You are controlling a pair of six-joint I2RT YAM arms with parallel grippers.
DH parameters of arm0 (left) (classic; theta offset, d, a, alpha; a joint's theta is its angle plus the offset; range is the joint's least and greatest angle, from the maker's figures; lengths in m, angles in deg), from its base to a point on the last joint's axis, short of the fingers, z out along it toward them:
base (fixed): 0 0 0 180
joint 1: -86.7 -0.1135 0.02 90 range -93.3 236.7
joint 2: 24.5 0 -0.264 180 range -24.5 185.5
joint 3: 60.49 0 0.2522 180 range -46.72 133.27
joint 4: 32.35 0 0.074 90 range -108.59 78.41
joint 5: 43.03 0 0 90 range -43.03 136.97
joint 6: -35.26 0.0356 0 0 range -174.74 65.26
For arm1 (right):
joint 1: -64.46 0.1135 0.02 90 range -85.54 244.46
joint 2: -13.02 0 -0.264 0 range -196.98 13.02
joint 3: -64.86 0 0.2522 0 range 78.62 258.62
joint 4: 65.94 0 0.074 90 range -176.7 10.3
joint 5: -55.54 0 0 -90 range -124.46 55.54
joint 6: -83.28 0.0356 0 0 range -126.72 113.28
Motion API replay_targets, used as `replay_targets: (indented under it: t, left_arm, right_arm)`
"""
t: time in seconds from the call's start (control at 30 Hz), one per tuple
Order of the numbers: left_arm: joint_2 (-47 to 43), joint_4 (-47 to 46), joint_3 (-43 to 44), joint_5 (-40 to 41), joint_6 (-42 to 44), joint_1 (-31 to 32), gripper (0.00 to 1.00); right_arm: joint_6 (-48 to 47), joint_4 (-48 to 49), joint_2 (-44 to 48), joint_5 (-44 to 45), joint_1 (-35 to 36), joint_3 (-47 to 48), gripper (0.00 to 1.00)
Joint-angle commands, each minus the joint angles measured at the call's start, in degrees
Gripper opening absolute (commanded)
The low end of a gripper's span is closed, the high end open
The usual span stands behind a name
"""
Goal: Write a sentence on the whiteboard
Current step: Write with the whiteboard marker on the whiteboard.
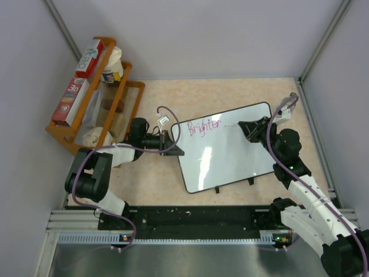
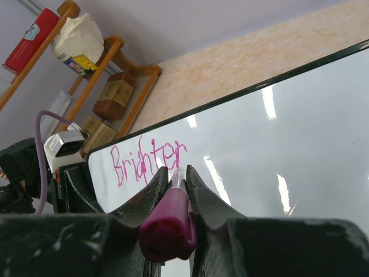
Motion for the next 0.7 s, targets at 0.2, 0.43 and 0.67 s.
replay_targets:
  t: [0.2,0.43,0.67]
  left_arm:
    - [0.07,-0.78,-2.73,6.13,10.92,1.56,0.0]
    - [0.16,-0.87,-2.73,6.13,10.92,1.56,0.0]
    - [0.16,-0.87,-2.73,6.13,10.83,1.56,0.0]
  right_arm:
    - [-0.72,-0.54,1.2,-0.41,-0.51,1.45,0.0]
    - [-1.34,-1.51,-0.56,0.03,-0.43,3.2,0.0]
    - [-2.13,-0.89,-2.4,0.21,-0.43,5.66,0.0]
